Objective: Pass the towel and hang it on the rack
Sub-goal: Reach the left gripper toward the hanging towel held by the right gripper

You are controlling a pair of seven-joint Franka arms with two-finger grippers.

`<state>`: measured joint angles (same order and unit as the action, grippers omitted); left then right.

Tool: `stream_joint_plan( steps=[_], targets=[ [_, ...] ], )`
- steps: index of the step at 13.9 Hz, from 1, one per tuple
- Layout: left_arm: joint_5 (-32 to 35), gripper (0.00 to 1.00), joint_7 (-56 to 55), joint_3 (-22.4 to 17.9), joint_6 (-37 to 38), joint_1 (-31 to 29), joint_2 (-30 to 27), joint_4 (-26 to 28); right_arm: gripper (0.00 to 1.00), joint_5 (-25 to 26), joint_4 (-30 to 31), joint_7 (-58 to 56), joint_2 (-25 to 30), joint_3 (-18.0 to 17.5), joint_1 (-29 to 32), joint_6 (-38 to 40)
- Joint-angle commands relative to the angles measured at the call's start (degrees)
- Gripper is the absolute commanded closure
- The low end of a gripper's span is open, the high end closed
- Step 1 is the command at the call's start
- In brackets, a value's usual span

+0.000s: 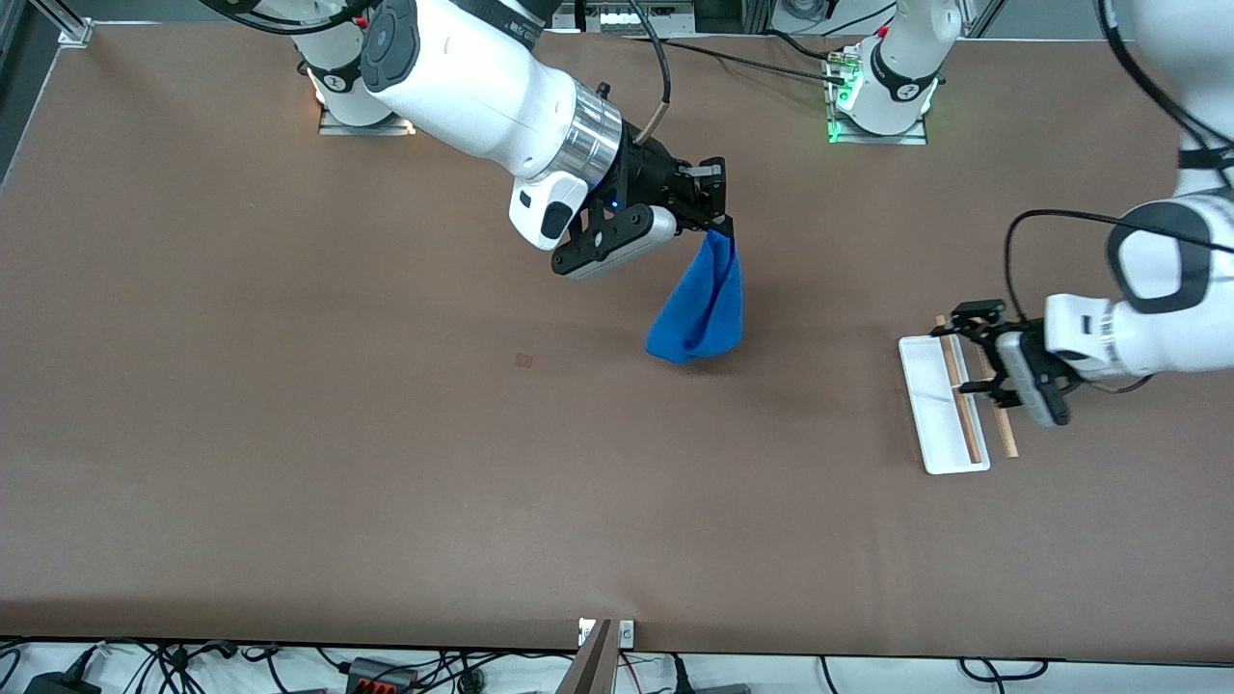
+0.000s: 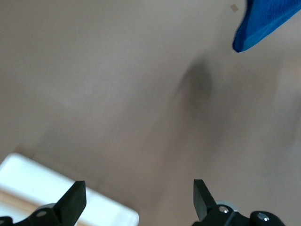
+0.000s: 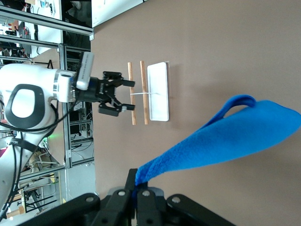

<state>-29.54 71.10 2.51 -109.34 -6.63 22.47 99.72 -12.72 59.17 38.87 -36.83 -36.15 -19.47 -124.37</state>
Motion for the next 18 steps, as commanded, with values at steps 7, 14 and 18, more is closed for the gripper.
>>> stream_joint_plan(
  steps=[7, 14, 18],
  targets=[
    [-6.4, 0.0, 2.4, 8.2, -8.5, 0.4, 1.1, 3.1, 1.0, -0.5, -0.8, 0.8, -0.5, -0.2, -0.7, -0.9],
    [-7.5, 0.0, 1.8, 12.3, -11.6, 4.6, 2.1, 4.0, 1.0, -0.4, -0.4, 0.8, -0.5, -0.2, -0.7, -0.9],
    [-8.4, 0.0, 1.8, 15.6, -16.7, 4.7, 1.5, 7.9, 1.0, -0.4, -0.4, 0.8, -0.5, -0.1, -0.7, -0.9]
  ],
)
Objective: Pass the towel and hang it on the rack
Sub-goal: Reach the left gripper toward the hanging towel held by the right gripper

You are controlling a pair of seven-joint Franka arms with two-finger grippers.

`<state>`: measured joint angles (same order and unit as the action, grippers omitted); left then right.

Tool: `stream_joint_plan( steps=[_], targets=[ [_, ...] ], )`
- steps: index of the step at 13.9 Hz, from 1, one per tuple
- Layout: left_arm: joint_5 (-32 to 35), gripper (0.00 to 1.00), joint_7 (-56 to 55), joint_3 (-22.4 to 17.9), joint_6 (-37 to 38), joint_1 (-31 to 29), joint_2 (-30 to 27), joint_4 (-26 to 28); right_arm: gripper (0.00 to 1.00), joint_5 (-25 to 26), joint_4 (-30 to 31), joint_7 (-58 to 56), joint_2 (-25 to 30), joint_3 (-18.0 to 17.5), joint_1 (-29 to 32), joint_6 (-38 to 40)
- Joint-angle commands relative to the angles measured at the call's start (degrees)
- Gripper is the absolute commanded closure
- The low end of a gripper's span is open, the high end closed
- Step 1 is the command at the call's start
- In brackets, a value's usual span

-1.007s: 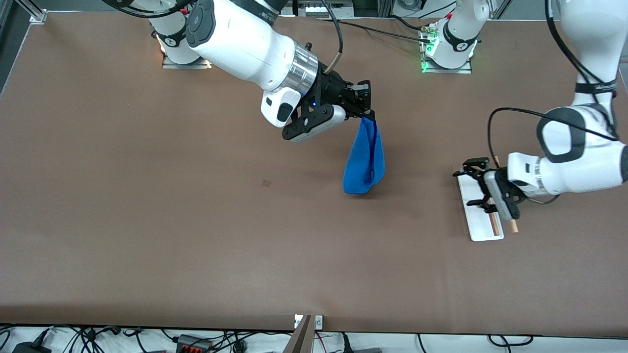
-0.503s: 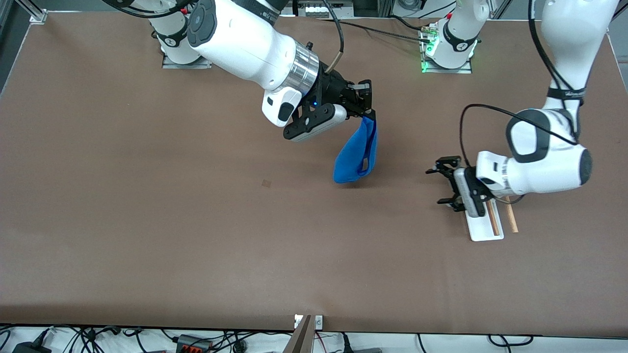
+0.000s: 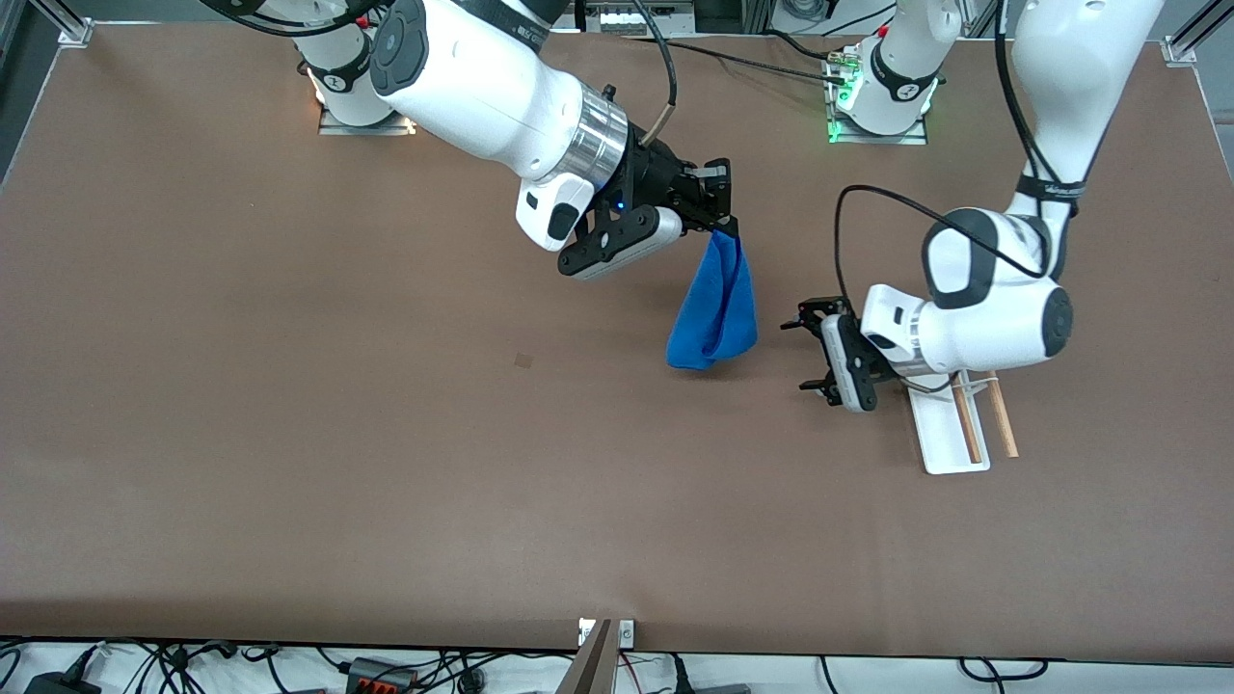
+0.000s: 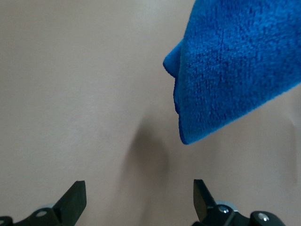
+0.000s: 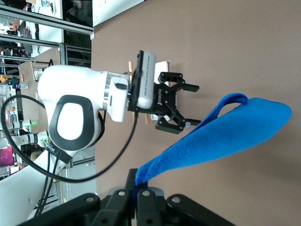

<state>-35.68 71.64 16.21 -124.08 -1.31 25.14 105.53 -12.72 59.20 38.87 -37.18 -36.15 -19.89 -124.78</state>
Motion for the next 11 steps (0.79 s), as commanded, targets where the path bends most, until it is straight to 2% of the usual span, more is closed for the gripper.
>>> stream_joint_plan(
  steps=[1, 4, 6, 11],
  targets=[
    [-3.8, 0.0, 1.6, 2.2, -2.6, -0.5, -1.2, 3.1, 1.0, -0.3, -0.4, 0.8, -0.2, -0.1, -0.2, -0.4],
    [-4.4, 0.0, 1.9, 4.4, -5.2, -0.7, -3.1, 5.6, 1.0, -0.2, -0.4, 0.8, -0.2, -0.1, -0.2, -0.4],
    [-4.4, 0.0, 2.1, 4.4, -6.4, -0.1, -3.0, 5.5, 1.0, -0.2, -0.4, 0.8, -0.2, -0.1, -0.2, -0.4],
    [-6.3, 0.0, 2.1, 7.6, -9.9, 0.3, -2.6, 5.6, 1.0, -0.1, -0.3, 0.7, -0.2, -0.1, -0.1, -0.4]
  ],
)
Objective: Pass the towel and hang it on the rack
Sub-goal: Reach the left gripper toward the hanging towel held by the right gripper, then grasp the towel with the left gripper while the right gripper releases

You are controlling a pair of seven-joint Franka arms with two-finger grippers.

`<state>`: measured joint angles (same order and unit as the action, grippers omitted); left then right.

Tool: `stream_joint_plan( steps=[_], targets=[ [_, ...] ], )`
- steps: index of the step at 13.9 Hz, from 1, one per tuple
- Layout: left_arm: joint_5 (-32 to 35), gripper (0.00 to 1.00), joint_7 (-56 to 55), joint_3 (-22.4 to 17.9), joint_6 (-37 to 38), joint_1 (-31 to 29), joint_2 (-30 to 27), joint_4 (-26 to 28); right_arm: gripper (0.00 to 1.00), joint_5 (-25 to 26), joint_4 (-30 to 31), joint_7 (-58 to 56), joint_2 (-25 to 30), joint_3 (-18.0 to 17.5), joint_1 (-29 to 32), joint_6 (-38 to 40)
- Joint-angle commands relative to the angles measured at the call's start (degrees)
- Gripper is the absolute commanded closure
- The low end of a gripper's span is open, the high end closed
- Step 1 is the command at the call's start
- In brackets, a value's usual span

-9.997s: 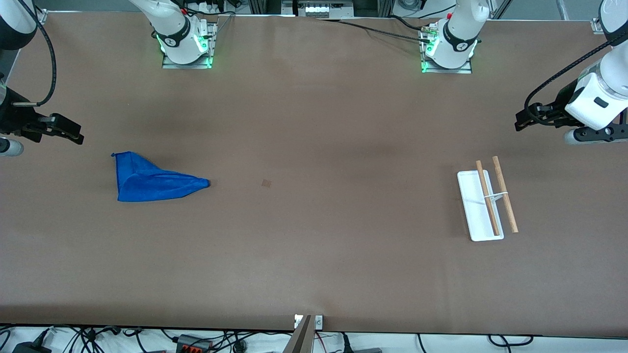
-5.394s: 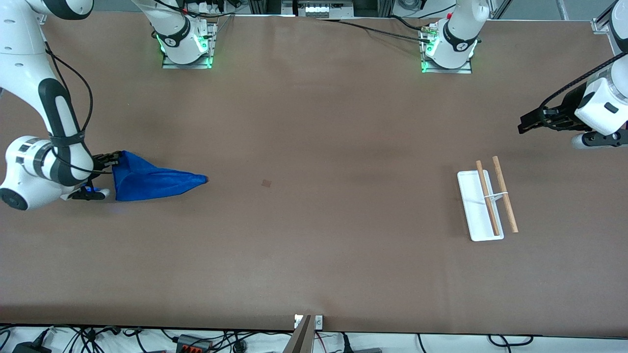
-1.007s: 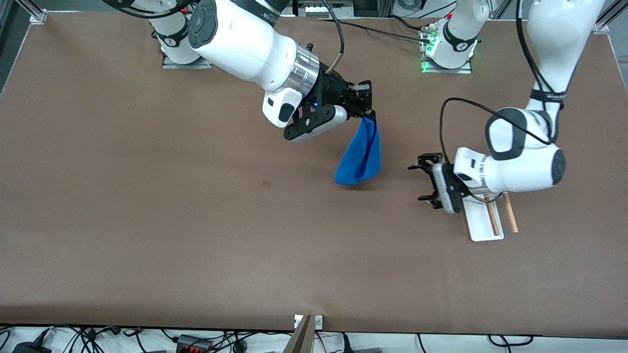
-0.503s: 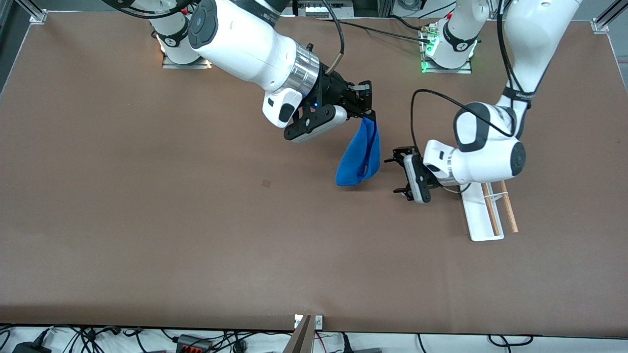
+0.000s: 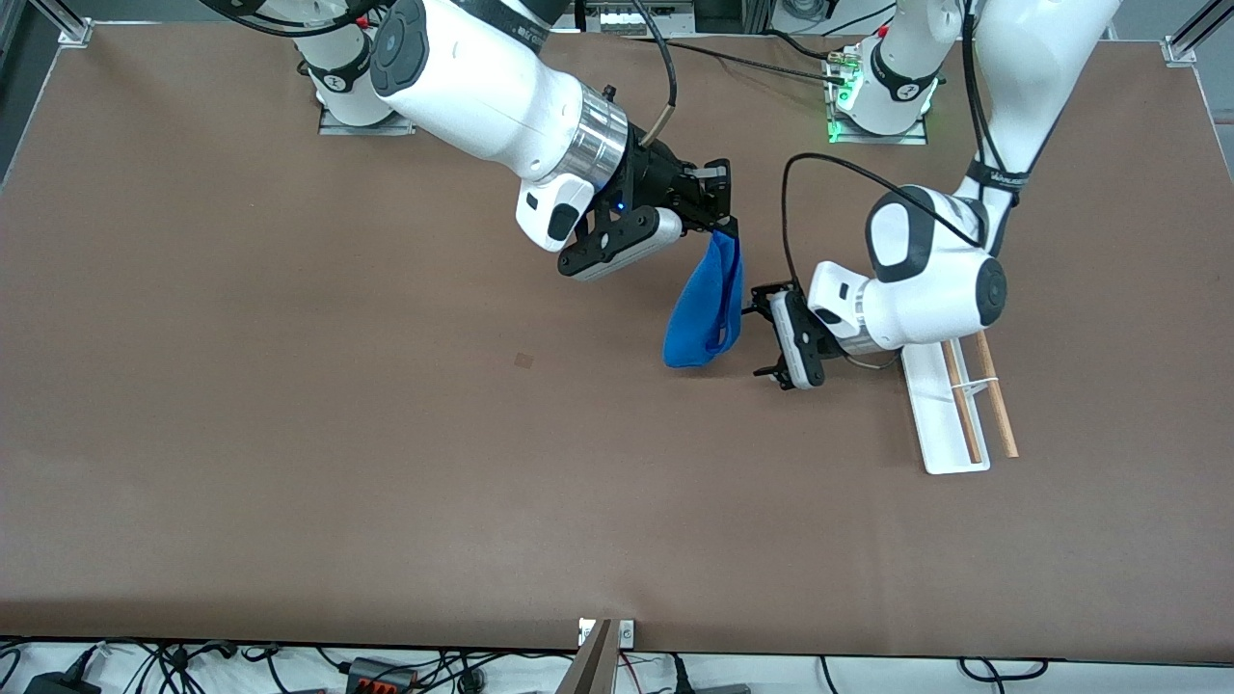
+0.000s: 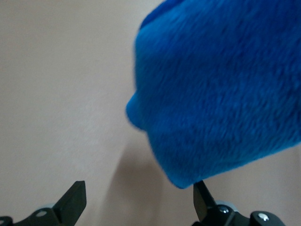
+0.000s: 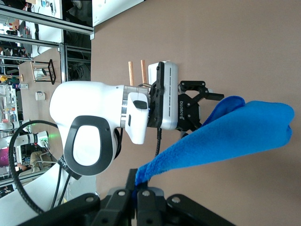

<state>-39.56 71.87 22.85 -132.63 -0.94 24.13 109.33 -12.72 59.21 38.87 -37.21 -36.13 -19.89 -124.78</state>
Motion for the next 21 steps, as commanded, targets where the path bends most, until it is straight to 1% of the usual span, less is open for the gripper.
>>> stream_joint_plan(
  steps=[1, 3, 5, 6, 7, 8, 10, 11, 12, 14, 17, 19, 20, 21],
  targets=[
    [-2.5, 0.0, 1.9, 1.6, -1.3, -0.1, -1.5, 1.8, 1.0, -0.1, -0.3, 0.7, -0.1, -0.2, -0.1, -0.4],
    [-2.7, 0.0, 1.9, 1.7, -1.3, -0.1, -1.6, 1.9, 1.0, -0.2, -0.4, 0.7, -0.1, -0.2, -0.1, -0.4],
    [-2.8, 0.01, 1.9, 2.9, -1.6, -0.5, -1.8, 2.6, 1.0, -0.1, -0.3, 0.7, -0.1, -0.2, -0.1, -0.4],
    [-2.8, 0.07, 1.9, 2.9, -1.6, -0.5, -1.7, 2.6, 1.0, -0.1, -0.3, 0.7, -0.1, -0.2, -0.1, -0.4],
    [-2.8, 0.23, 1.9, 2.9, -2.0, -0.3, -1.7, 2.4, 1.0, -0.1, -0.3, 0.7, -0.1, -0.2, -0.1, -0.4],
    [-2.9, 0.33, 1.0, 3.0, -3.0, -0.1, -1.7, 2.3, 1.0, -0.1, -0.3, 0.7, -0.1, -0.2, -0.1, -0.4],
    [-3.2, 0.6, -0.2, 3.7, -3.9, 0.0, -1.7, 2.1, 1.0, -0.1, -0.3, 0.7, -0.1, -0.2, -0.1, -0.4],
    [-3.2, 0.71, -0.2, 3.7, -3.9, 0.0, -1.6, 2.0, 1.0, -0.1, -0.3, 0.6, -0.1, -0.2, -0.1, -0.4],
    [-3.2, 0.86, -0.3, 3.7, -3.9, 0.0, -1.5, 2.0, 1.0, -0.1, -0.3, 0.6, -0.1, -0.1, -0.1, -0.4],
    [-3.2, 0.99, -1.6, 3.7, -3.9, 0.2, -0.8, 1.8, 1.0, -0.1, -0.3, 0.6, -0.1, -0.2, -0.1, -0.4],
    [-3.2, 0.99, -3.8, 3.8, -3.6, 0.2, -0.2, 1.7, 1.0, -0.1, -0.3, 0.4, -0.1, -0.1, -0.1, -0.3],
    [-2.4, 0.99, -6.5, 3.4, -2.6, -0.1, -1.6, 1.7, 1.0, -0.1, 0.2, 0.3, -0.1, -0.1, 0.2, -0.3],
    [-2.1, 0.99, -7.7, 3.0, -0.8, -0.5, -1.9, 1.7, 0.83, -0.1, 0.3, 0.3, -0.1, -0.1, 0.3, -0.3],
    [-2.1, 0.99, -9.1, 2.8, 0.6, -1.0, -2.0, 1.8, 0.01, 0.1, 0.5, 0.4, -0.1, 0.1, 0.5, -0.1]
  ],
)
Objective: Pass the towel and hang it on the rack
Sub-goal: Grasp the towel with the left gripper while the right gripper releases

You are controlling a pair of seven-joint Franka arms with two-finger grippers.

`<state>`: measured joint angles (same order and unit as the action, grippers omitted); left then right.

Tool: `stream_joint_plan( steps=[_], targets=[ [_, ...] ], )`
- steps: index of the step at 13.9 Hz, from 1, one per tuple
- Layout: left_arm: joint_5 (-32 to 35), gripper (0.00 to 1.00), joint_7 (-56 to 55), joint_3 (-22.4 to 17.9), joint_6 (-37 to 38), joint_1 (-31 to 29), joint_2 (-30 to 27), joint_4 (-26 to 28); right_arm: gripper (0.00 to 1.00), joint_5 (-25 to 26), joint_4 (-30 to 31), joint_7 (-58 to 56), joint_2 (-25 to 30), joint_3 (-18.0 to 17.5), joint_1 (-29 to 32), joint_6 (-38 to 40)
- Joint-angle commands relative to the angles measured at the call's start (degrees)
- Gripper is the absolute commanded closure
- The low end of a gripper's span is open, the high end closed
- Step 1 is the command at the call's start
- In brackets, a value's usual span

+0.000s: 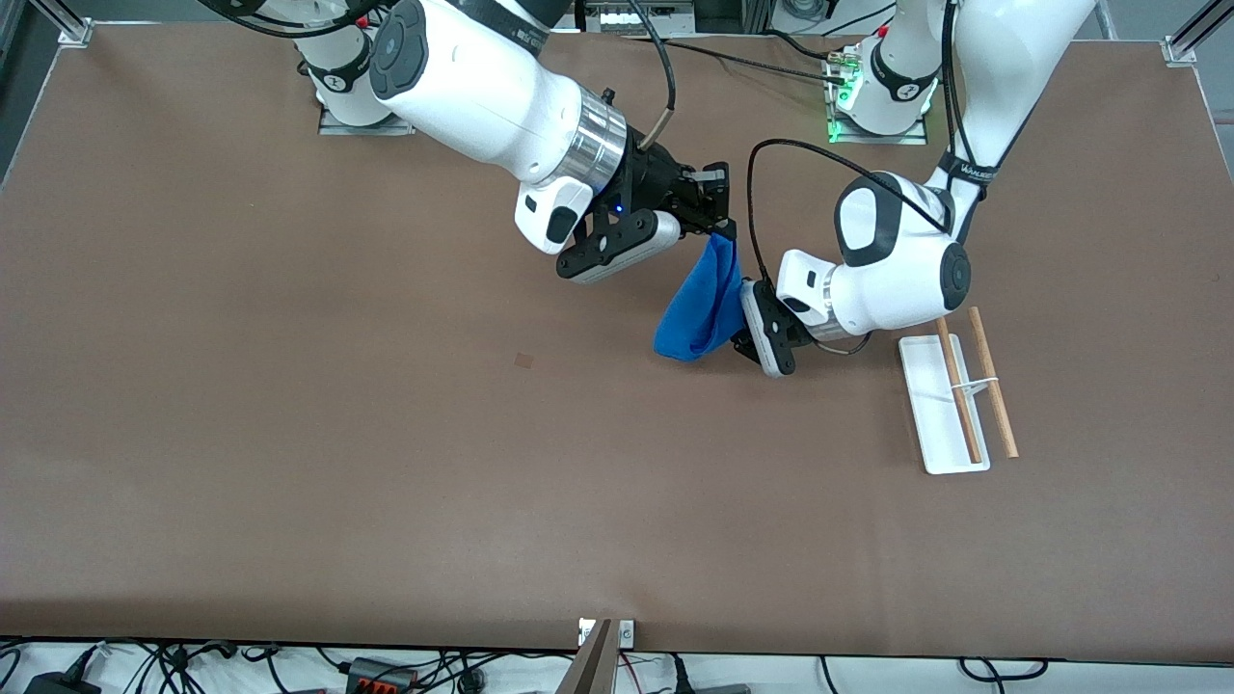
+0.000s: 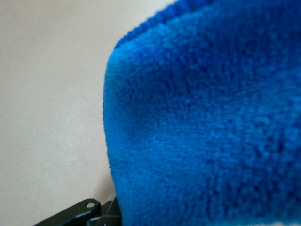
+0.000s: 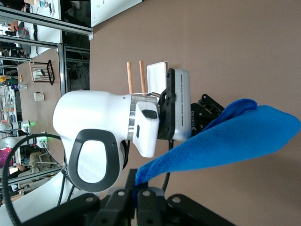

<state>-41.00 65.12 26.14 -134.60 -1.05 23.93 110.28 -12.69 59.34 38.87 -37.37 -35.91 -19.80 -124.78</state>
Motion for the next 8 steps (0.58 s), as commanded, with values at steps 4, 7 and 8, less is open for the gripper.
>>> stream_joint_plan(
  steps=[4, 7, 8],
  targets=[
    [5.0, 0.99, -9.0, -1.5, 6.7, -3.2, -3.6, 0.5, 0.0, 2.6, 1.6, -0.2, 0.3, 1.1, 1.3, 1.3],
    [9.4, 0.99, -13.5, -1.7, 12.7, -7.6, -4.9, -1.1, 0.0, 11.0, 1.8, -0.7, 0.5, 1.7, 4.5, 8.3],
    [11.0, 0.99, -15.8, -1.7, 15.7, -9.2, -5.0, -2.3, 0.0, 12.2, 1.8, -0.9, 0.6, 1.7, 6.3, 11.2]
  ],
)
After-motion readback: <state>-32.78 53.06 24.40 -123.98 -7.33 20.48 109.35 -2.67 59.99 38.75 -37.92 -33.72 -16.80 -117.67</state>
